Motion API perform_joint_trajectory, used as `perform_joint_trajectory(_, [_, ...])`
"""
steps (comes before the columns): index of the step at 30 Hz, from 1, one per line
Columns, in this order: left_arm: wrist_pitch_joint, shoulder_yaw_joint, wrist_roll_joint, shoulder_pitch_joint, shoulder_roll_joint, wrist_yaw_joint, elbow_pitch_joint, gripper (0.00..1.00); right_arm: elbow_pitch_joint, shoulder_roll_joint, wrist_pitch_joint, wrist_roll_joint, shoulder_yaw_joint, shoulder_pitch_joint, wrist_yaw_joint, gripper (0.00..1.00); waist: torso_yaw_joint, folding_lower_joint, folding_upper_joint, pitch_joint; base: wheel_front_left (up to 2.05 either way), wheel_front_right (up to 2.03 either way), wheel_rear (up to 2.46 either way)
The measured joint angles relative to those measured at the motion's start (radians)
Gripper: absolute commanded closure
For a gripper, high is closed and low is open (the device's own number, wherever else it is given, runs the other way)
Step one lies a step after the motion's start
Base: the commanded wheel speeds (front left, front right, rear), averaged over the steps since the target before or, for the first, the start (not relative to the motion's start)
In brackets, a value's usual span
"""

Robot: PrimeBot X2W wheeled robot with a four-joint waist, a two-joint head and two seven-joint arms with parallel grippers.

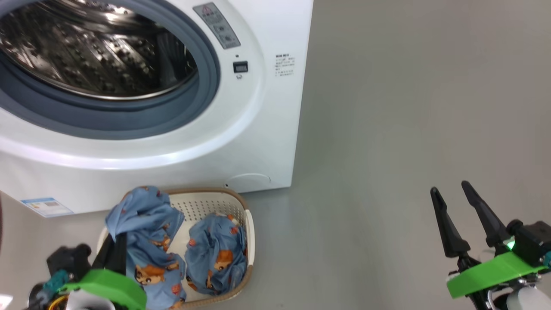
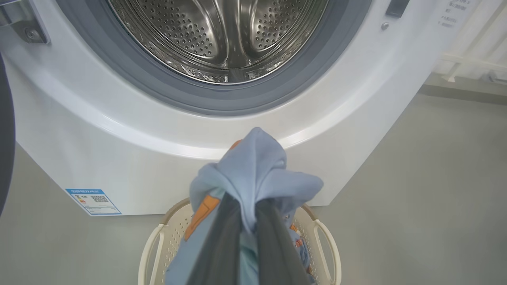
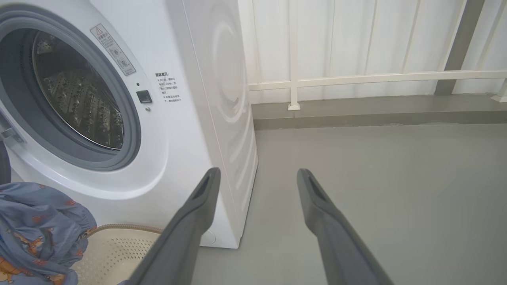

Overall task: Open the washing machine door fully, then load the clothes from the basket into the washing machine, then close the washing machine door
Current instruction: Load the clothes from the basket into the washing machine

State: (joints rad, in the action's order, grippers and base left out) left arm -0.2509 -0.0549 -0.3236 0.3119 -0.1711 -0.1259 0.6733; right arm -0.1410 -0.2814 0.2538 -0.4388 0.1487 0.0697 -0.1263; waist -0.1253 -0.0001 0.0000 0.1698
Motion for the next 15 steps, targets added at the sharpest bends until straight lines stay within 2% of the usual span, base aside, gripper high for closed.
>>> perform_joint_trajectory(9, [0.000,0.031,0.010,-0.166,0.000,-0.001,-0.177,1.00,-0.002,0.006,0.000,0.008,-0.026,-0.084,0.000,0.00,0.022,-0.0001,0.0000,-0.080,0.00,0.00,0.00])
perform_joint_trajectory(15, [0.000,0.039,0.010,-0.236,0.003,-0.001,-0.257,1.00,0.001,0.012,0.000,0.008,-0.040,-0.103,0.000,0.00,0.035,0.0000,0.0000,-0.096,0.00,0.00,0.00])
